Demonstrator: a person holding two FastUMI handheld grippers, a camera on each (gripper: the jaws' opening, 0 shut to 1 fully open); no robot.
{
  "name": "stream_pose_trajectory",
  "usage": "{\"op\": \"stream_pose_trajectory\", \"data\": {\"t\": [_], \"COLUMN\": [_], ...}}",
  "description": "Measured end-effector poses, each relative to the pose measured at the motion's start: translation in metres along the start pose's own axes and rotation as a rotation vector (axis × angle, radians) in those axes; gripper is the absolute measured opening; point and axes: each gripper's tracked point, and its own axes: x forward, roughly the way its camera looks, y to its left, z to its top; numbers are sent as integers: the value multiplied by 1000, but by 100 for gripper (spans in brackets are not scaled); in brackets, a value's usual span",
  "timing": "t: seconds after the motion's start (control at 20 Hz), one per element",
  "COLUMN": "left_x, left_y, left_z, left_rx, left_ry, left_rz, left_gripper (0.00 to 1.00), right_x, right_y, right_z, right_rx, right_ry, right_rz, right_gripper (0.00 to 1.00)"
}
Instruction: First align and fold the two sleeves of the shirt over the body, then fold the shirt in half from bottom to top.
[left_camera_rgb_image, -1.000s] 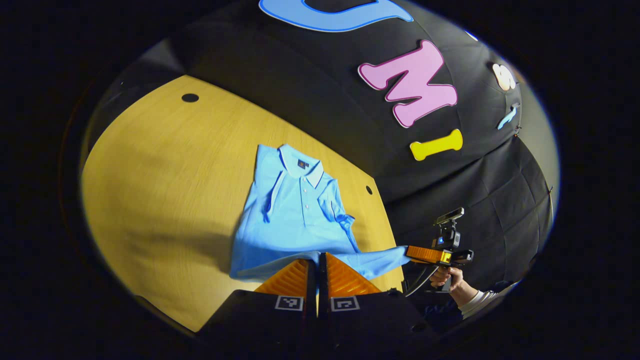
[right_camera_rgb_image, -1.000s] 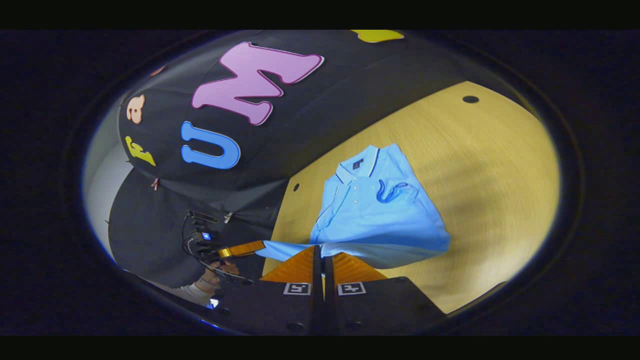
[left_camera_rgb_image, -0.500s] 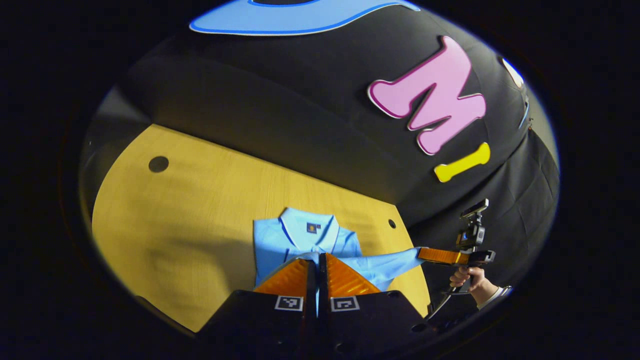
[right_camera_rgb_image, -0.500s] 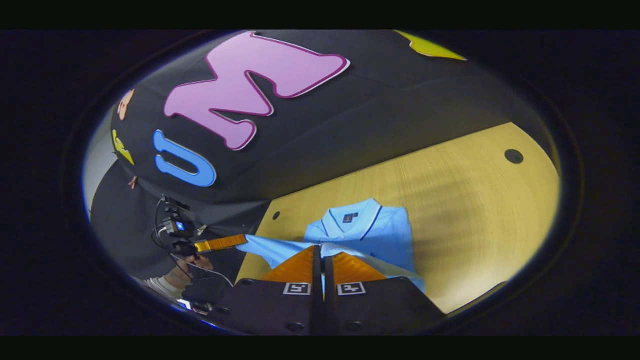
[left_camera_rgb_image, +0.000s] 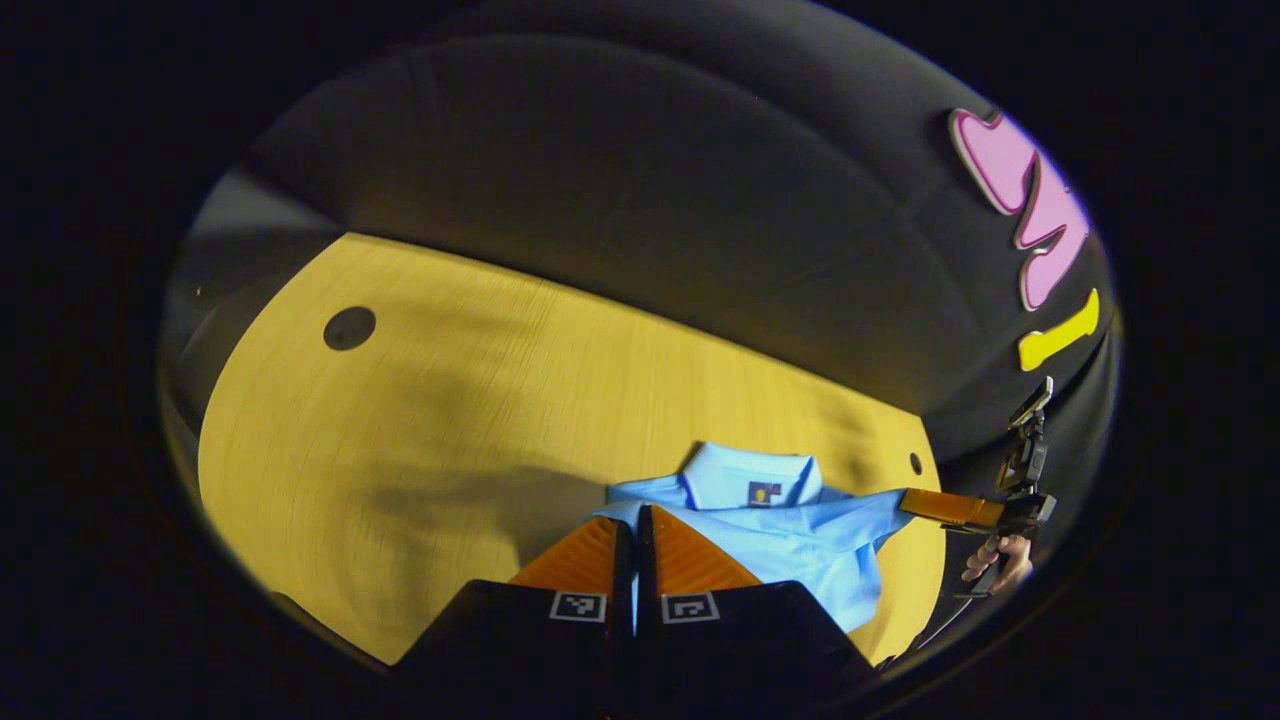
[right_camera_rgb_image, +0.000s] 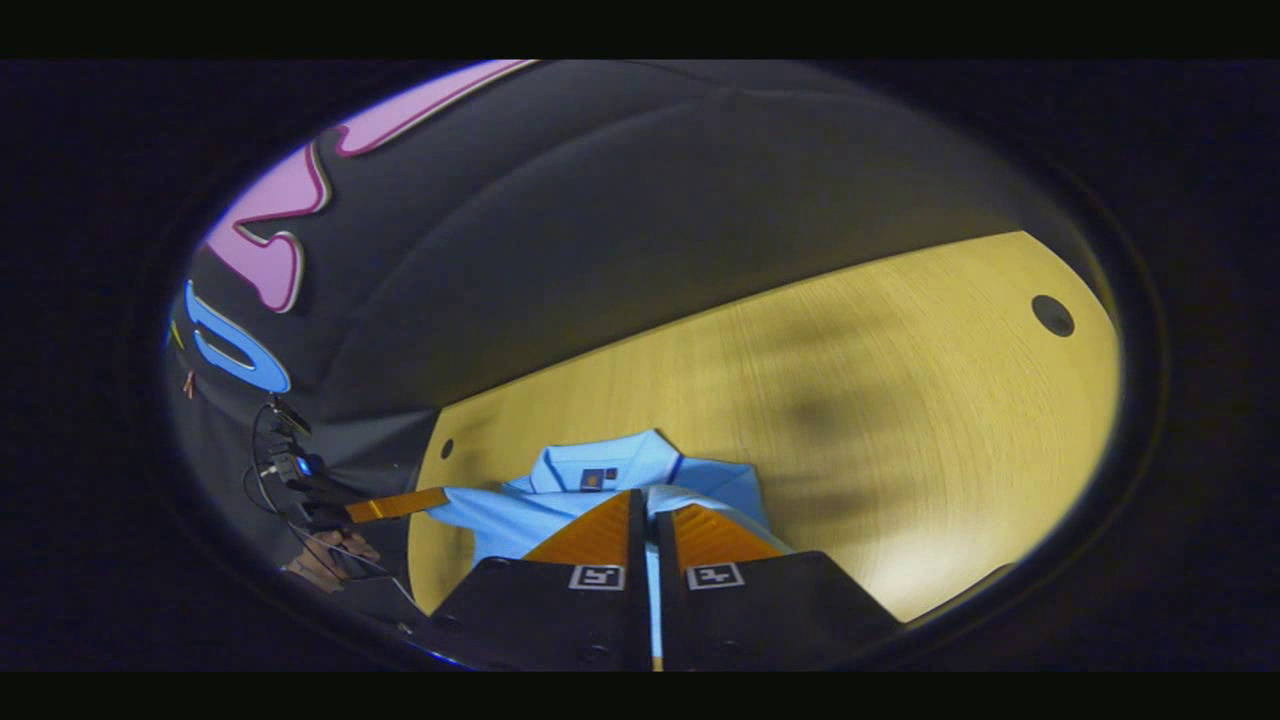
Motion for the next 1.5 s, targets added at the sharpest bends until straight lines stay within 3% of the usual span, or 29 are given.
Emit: {"op": "stream_pose_trajectory", "data": {"t": [0.05, 0.2, 0.25, 0.3, 0.35, 0.5, 0.6, 0.65, 0.8, 1.05, 1.25, 1.3, 1.35, 1.4, 1.5], "left_x": [-2, -3, -11, -17, -22, -47, -77, -91, -146, -233, -291, -307, -336, -355, -377], "left_y": [-2, -7, -8, -7, -6, 7, 24, 29, 33, 16, 8, 21, 45, 52, 48], "left_z": [1, -16, -22, -23, -21, -9, 4, 8, -1, -40, -108, -121, -140, -156, -167], "left_rx": [-11, -25, -25, -16, -6, 41, 151, 217, 349, 354, 294, 347, 464, 549, 618], "left_ry": [5, 75, 115, 127, 117, 54, -53, -106, -193, -286, -182, -170, -160, -163, -227], "left_rz": [-10, -62, -70, -72, -75, -20, 65, 104, 180, 182, 110, 138, 231, 264, 270], "left_gripper": [6, 7, 13, 16, 33, 85, 93, 94, 95, 95, 95, 94, 94, 94, 94], "right_x": [2, -9, -16, -24, -31, -60, -85, -103, -138, -193, -251, -269, -295, -316, -347], "right_y": [-3, 3, 6, 8, 10, 15, 19, 20, 28, 67, 108, 117, 130, 145, 156], "right_z": [-3, -2, -1, -2, -3, -4, -1, -2, -7, -21, -64, -75, -97, -114, -130], "right_rx": [5, -8, -16, -25, -38, -99, -163, -209, -303, -401, -440, -455, -445, -439, -456], "right_ry": [12, 11, 13, 16, 18, 4, -30, -52, -90, -195, -236, -263, -274, -284, -331], "right_rz": [0, 21, 28, 35, 41, 50, 52, 48, 55, 95, 136, 131, 132, 149, 137], "right_gripper": [4, 67, 89, 84, 94, 100, 89, 97, 98, 98, 98, 98, 98, 98, 98]}}
